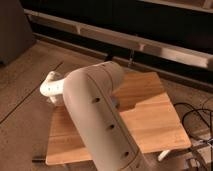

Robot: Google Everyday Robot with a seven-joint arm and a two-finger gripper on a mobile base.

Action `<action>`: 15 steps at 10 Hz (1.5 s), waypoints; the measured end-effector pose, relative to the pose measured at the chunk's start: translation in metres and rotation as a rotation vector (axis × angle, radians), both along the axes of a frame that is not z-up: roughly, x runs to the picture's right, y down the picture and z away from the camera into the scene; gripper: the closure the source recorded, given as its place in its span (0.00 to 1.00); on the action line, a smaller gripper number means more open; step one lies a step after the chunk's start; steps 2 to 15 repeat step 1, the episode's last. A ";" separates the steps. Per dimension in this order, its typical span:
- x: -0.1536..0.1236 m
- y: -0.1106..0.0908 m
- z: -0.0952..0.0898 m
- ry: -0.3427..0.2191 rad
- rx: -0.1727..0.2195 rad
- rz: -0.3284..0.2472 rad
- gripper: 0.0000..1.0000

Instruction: Push the eraser across the table

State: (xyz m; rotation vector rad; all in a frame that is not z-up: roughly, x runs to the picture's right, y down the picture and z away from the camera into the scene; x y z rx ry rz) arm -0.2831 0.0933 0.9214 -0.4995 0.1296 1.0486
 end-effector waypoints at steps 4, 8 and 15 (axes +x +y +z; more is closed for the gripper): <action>-0.001 0.000 0.000 -0.001 0.000 0.000 0.87; -0.001 0.000 0.000 -0.001 0.000 0.000 0.87; -0.001 0.000 0.000 -0.001 0.000 0.000 0.87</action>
